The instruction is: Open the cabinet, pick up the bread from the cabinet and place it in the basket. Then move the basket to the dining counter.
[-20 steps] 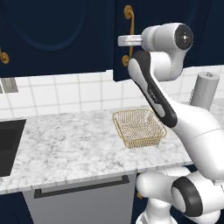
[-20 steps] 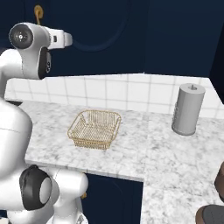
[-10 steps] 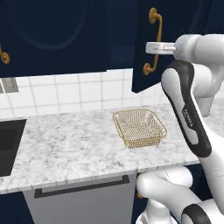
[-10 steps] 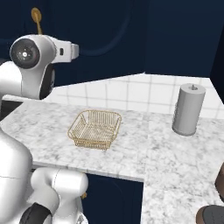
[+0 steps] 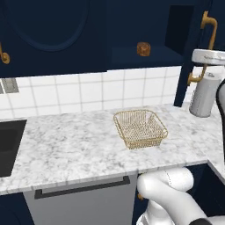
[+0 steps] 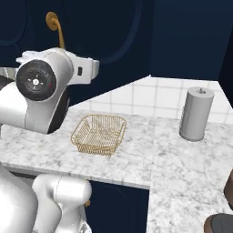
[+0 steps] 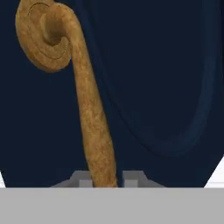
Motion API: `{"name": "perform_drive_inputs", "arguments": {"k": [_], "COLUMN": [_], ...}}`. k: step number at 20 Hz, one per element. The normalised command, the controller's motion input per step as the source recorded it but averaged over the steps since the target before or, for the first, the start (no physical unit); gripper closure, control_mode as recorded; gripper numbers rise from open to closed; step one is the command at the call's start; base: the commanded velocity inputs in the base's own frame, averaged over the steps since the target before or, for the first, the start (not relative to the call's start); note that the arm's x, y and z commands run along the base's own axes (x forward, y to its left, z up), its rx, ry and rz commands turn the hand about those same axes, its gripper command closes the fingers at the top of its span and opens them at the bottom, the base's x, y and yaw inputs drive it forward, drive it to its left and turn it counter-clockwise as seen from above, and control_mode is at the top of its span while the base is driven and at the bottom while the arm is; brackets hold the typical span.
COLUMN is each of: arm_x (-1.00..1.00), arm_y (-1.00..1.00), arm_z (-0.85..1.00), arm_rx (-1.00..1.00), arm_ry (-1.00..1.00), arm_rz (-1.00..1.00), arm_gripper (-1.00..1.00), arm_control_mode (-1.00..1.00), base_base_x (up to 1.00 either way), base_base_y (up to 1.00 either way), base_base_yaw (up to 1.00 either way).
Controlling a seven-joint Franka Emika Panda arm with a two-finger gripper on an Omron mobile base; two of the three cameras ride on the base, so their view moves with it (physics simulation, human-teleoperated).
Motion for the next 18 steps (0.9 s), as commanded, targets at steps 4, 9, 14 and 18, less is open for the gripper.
{"name": "perform_drive_inputs", "arguments": {"k": [4,9,14,18], "arm_x": [-0.98,-0.96,0.15,0.76], "arm_y": [-0.13,-0.09,1.00,0.94], "arm_z": [-0.02,-0.13,-0.31,0.00], "arm_rx": [0.00,0.00,0.03,0.01], "arm_ry": [0.28,0.52,0.15,0.02], "arm_rz": [-0.07,-0.19,-0.22,-0.34], "arm_gripper": [-1.00,-1.00,-1.00,-1.00], "arm_control_mode": [-1.00,-1.00,-1.00,-1.00], "base_base_x": [0.00,0.00,0.00,0.00], "base_base_y": [0.00,0.00,0.00,0.00], "base_base_yaw": [0.00,0.00,0.00,0.00]}}
